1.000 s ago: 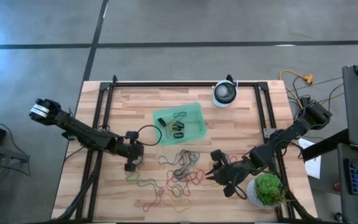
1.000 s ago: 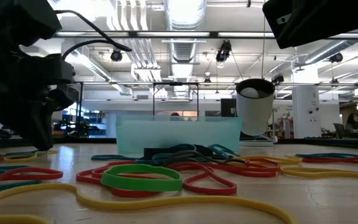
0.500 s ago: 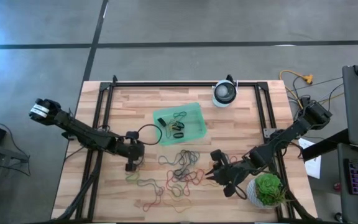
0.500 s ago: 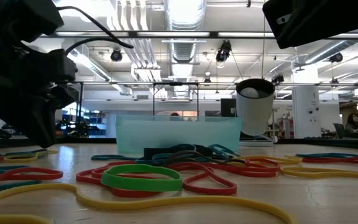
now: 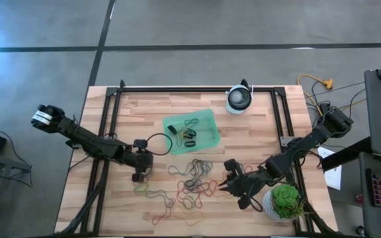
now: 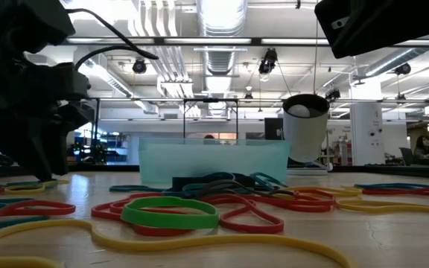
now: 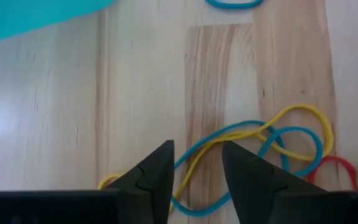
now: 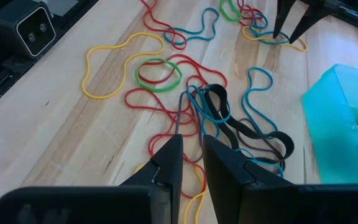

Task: Pick and place rubber bands into bin
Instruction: Put the blue rubber band into the green bin

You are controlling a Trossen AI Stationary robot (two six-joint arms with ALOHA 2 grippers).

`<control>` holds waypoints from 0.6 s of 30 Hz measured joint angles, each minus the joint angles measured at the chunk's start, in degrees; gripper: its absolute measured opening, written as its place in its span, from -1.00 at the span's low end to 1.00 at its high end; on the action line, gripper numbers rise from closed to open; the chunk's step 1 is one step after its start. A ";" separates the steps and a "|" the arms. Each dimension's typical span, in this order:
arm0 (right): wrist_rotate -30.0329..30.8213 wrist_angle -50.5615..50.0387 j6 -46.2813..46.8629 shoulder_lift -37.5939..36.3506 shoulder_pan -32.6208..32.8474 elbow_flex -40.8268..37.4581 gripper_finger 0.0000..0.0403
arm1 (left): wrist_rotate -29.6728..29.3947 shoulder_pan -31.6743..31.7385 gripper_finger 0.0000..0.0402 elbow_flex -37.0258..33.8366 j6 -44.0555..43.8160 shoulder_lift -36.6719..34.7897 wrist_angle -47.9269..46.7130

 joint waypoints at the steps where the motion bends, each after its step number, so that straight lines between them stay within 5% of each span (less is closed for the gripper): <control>1: -0.02 0.00 0.00 0.00 0.00 0.00 -0.72 | -0.01 0.00 -0.40 -0.04 -0.04 0.00 -0.13; 18: -0.02 0.00 0.02 0.00 0.00 0.00 -0.72 | -0.21 0.00 -0.40 -0.35 -0.15 0.31 -1.67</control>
